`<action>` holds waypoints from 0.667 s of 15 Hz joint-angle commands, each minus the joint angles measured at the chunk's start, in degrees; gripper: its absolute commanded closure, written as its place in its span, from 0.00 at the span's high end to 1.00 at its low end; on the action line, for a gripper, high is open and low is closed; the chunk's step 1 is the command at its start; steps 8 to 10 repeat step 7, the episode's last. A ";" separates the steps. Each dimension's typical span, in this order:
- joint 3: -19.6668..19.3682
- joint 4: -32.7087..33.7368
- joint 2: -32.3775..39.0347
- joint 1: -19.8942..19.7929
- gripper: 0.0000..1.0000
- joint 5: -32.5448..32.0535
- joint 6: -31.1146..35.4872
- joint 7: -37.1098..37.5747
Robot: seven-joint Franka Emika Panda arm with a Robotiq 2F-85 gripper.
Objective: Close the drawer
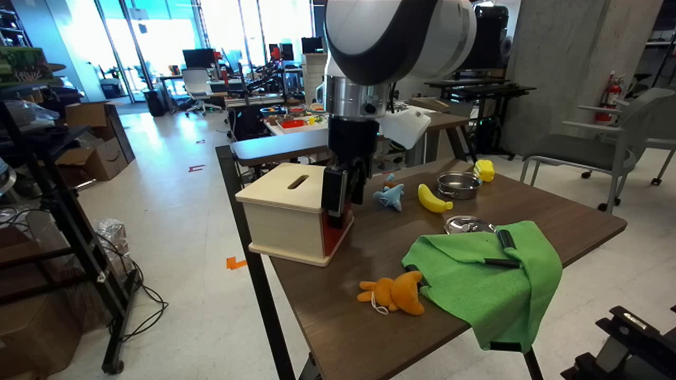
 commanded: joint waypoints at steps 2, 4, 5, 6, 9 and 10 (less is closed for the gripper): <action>-0.27 -4.83 -4.38 0.11 1.00 1.28 -0.92 2.96; -0.25 -6.66 -5.91 -0.05 1.00 1.42 -0.95 3.94; -0.10 -7.38 -6.51 -0.28 1.00 1.51 -1.14 3.88; -0.21 -7.93 -7.04 -0.28 1.00 1.43 -1.33 4.08; -0.45 -8.41 -7.37 -0.17 1.00 1.31 -1.10 4.58; -0.45 -8.41 -7.37 -0.17 1.00 1.31 -1.10 4.58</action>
